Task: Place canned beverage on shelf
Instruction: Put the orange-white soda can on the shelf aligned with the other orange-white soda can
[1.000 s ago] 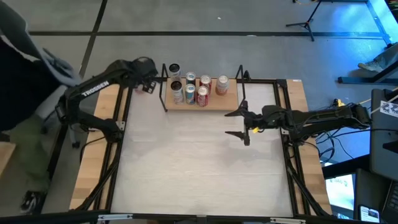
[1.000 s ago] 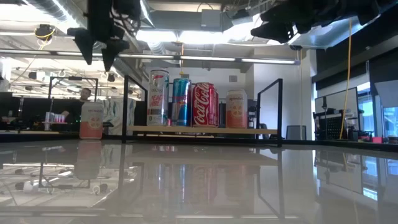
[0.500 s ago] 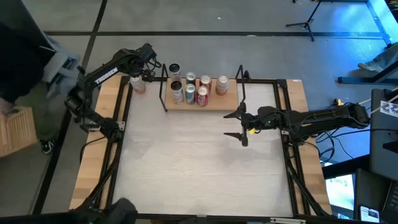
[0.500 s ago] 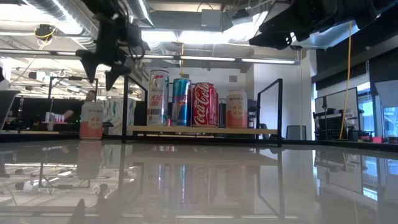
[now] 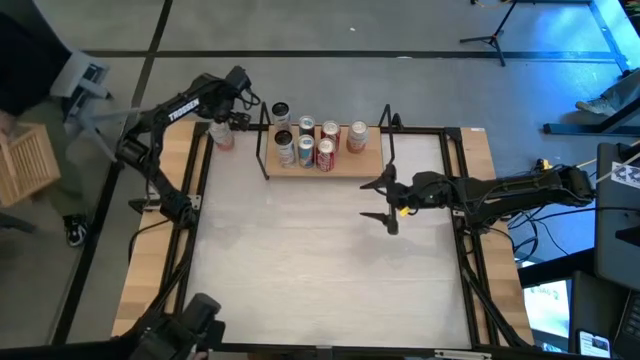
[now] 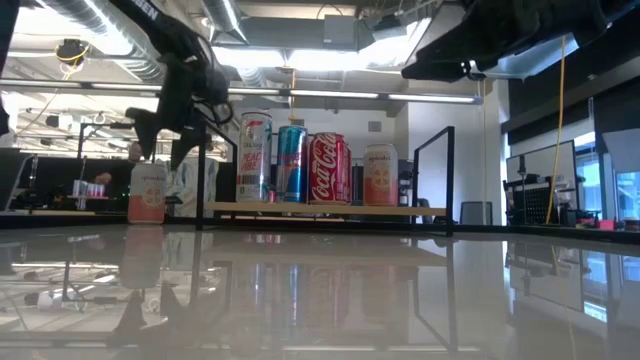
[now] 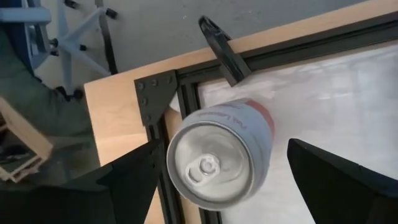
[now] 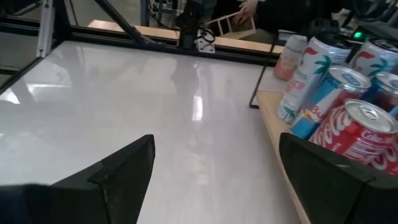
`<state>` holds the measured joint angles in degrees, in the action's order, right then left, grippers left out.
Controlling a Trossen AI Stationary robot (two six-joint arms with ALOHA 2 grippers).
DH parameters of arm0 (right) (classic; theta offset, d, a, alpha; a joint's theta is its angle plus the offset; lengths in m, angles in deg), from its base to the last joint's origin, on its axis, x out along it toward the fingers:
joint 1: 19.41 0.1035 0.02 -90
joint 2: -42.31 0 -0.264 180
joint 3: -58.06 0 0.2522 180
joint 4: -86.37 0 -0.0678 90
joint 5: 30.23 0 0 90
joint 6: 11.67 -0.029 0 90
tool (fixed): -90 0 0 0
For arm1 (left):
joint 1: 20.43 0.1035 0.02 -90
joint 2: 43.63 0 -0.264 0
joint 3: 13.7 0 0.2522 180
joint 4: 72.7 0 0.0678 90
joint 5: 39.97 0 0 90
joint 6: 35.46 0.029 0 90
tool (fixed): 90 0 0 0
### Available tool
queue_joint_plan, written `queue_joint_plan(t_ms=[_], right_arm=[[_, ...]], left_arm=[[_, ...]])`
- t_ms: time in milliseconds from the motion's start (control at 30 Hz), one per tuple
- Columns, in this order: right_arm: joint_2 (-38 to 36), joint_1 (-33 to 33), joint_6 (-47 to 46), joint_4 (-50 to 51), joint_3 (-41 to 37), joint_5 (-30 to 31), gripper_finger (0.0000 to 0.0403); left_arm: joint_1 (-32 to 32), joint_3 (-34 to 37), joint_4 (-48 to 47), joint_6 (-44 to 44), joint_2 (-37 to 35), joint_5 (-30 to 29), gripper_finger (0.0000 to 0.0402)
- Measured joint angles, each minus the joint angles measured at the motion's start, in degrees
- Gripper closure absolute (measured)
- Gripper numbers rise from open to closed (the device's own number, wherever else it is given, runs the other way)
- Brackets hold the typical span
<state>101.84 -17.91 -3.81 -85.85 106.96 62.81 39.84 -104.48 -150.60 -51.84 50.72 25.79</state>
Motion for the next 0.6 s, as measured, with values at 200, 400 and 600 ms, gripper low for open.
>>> queue_joint_plan(t_ms=[200,400,600], right_arm=[[0.0,0.0,0.08,0.02,0.0,2.39,0.0063],[0.0,0.0,0.14,-0.02,0.0,2.48,0.0063],[0.0,-0.01,0.15,0.02,0.0,2.5,0.0063]], left_arm=[[-0.26,0.0,0.1,-0.48,2.52,-3.09,0.0069],[-0.53,0.0,-0.74,-1.04,4.51,-4.71,0.0069],[-0.68,-0.06,-2.19,-1.01,6.02,-2.05,0.0069]])
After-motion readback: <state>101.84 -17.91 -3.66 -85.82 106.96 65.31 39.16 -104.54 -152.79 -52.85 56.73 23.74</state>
